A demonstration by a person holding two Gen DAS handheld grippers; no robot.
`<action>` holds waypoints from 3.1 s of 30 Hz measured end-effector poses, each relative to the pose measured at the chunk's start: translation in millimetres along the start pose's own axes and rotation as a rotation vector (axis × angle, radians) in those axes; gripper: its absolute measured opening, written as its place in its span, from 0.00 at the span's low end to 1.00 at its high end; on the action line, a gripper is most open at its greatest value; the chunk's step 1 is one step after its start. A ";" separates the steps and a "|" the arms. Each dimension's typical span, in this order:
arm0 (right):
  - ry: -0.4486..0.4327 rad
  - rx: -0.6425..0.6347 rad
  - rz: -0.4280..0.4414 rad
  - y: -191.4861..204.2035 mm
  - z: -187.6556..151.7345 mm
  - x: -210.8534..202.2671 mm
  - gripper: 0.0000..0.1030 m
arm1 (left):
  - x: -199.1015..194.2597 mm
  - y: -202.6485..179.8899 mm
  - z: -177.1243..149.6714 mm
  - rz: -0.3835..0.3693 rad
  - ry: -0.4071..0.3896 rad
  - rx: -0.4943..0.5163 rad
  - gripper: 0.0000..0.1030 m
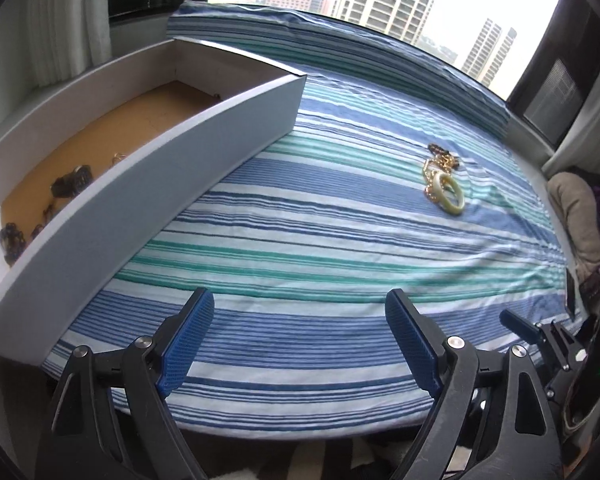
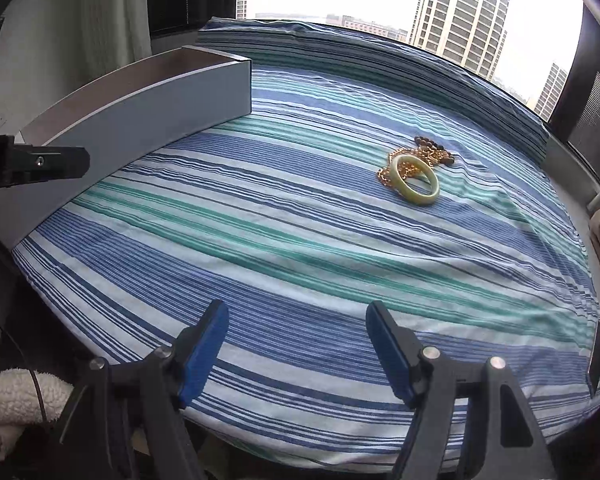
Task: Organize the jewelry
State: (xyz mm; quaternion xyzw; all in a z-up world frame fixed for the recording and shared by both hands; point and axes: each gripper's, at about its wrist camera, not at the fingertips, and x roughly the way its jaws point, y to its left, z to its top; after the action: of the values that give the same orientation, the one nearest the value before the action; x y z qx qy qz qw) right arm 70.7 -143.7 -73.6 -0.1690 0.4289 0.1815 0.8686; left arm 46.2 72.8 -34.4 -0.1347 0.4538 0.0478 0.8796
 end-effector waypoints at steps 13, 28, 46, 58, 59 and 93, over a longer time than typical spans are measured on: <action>-0.024 -0.039 -0.021 16.8 1.0 -20.6 0.71 | -0.8 2.2 -11.9 -0.018 -0.034 -0.006 0.88; -0.012 0.022 -0.020 13.7 -17.9 -36.8 0.71 | -8.4 -6.3 -19.4 -0.010 -0.071 0.026 0.90; -0.017 0.186 -0.017 -59.3 -22.7 -11.1 0.71 | 39.1 -51.0 -8.0 0.017 0.043 0.122 0.90; 0.032 0.278 -0.018 -89.8 -39.5 4.0 0.71 | 78.8 -98.4 32.1 -0.093 0.089 0.221 0.90; 0.036 0.282 -0.016 -90.8 -41.3 5.3 0.71 | 83.9 -106.6 39.6 -0.114 0.091 0.238 0.90; 0.058 0.376 0.017 -118.5 -68.3 3.5 0.71 | 193.1 -154.5 111.0 -0.262 0.287 0.242 0.09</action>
State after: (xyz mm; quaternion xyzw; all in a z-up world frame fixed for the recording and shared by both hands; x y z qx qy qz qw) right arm 80.5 -277.8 -99.4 -0.0051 0.4814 0.1008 0.8707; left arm 278.0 -51.6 -99.8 -0.0915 0.5554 -0.1410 0.8144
